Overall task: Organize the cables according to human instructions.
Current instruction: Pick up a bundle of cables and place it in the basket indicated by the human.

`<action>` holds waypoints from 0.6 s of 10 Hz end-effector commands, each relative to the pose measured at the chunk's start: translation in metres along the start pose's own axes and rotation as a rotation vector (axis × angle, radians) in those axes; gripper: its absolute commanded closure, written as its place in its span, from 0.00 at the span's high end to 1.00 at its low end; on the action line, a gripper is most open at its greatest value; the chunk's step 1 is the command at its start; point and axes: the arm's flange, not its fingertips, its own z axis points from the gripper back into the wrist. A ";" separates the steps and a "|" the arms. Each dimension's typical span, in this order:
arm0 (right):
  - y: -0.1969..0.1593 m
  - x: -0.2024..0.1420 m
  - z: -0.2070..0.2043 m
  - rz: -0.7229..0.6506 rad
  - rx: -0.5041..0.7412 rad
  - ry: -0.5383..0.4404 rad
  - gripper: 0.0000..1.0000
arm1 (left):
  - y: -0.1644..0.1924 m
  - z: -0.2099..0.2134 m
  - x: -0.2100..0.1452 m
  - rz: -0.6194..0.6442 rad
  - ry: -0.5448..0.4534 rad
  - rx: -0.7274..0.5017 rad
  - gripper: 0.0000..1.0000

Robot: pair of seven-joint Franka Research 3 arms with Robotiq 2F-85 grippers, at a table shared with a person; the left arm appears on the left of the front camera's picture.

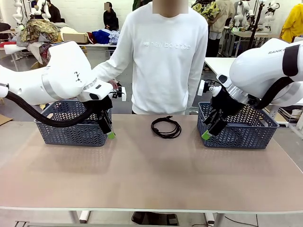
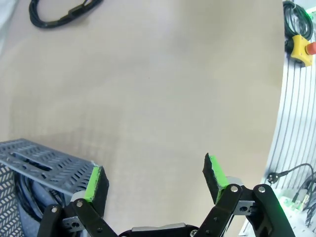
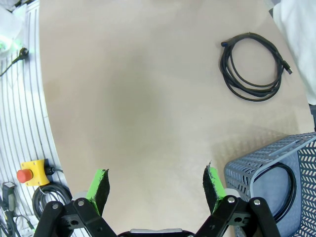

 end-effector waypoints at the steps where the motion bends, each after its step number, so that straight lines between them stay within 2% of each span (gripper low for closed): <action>1: 0.001 -0.001 0.001 -0.003 -0.003 -0.003 1.00 | 0.001 0.001 -0.002 0.000 0.002 0.008 1.00; 6: 0.001 -0.001 0.001 -0.003 -0.003 -0.003 1.00 | 0.001 0.001 -0.002 0.000 0.002 0.008 1.00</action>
